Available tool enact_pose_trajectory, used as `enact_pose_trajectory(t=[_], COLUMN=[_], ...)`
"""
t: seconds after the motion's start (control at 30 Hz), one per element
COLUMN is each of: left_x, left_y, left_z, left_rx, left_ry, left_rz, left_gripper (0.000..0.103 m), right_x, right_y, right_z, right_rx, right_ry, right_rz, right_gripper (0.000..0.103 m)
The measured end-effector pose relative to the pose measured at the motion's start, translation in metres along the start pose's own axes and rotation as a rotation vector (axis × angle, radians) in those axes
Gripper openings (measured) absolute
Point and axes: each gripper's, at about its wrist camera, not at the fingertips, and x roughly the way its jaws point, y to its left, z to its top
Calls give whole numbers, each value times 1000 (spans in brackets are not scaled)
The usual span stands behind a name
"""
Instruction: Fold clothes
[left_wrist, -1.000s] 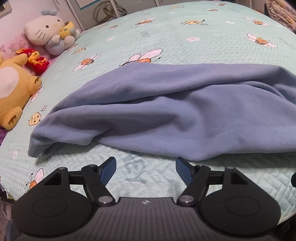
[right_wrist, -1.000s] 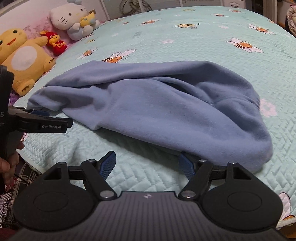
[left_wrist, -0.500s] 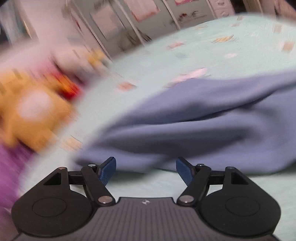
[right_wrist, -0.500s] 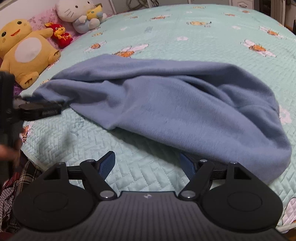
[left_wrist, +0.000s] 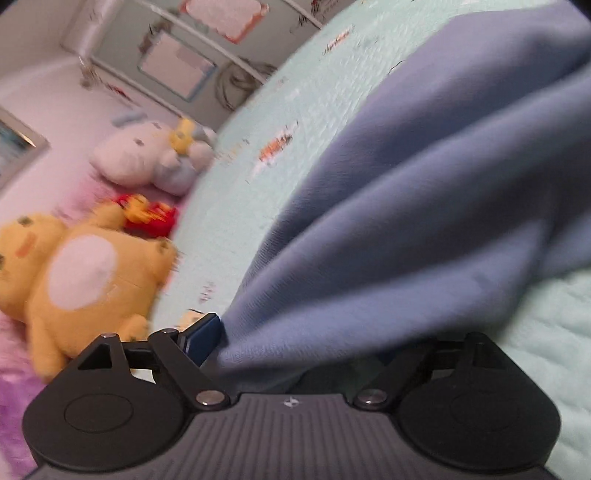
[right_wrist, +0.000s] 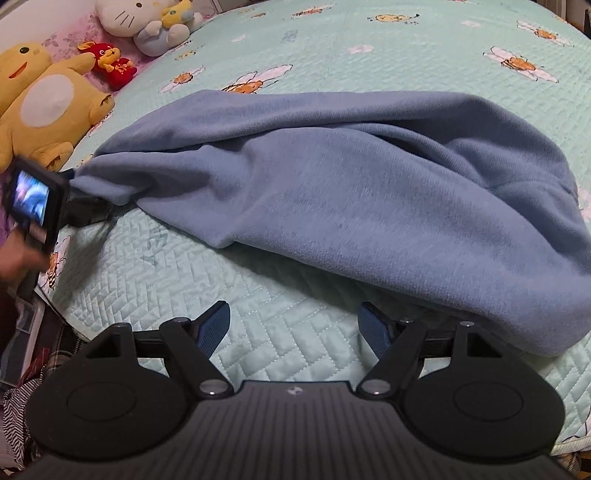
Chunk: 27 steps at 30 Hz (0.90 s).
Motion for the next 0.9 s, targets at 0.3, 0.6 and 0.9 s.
enact_pose_trajectory(t=[0.3,0.6,0.9], left_x=[3,-170,-226], left_y=[7,-110,-151], left_z=[71,131,113], left_rx=[-384,-132,-94], left_ry=[-7,-298,-196], left_rz=[-434,-837,-617], left_gripper=[11,28,53], right_x=[4,-5,-10], right_y=[-11,-49,-70], right_z=[2,3,11], right_rx=[60,203,235], right_ry=[-17,-98,-108], right_rz=[0,-36,-50], right_gripper=[76,76,76])
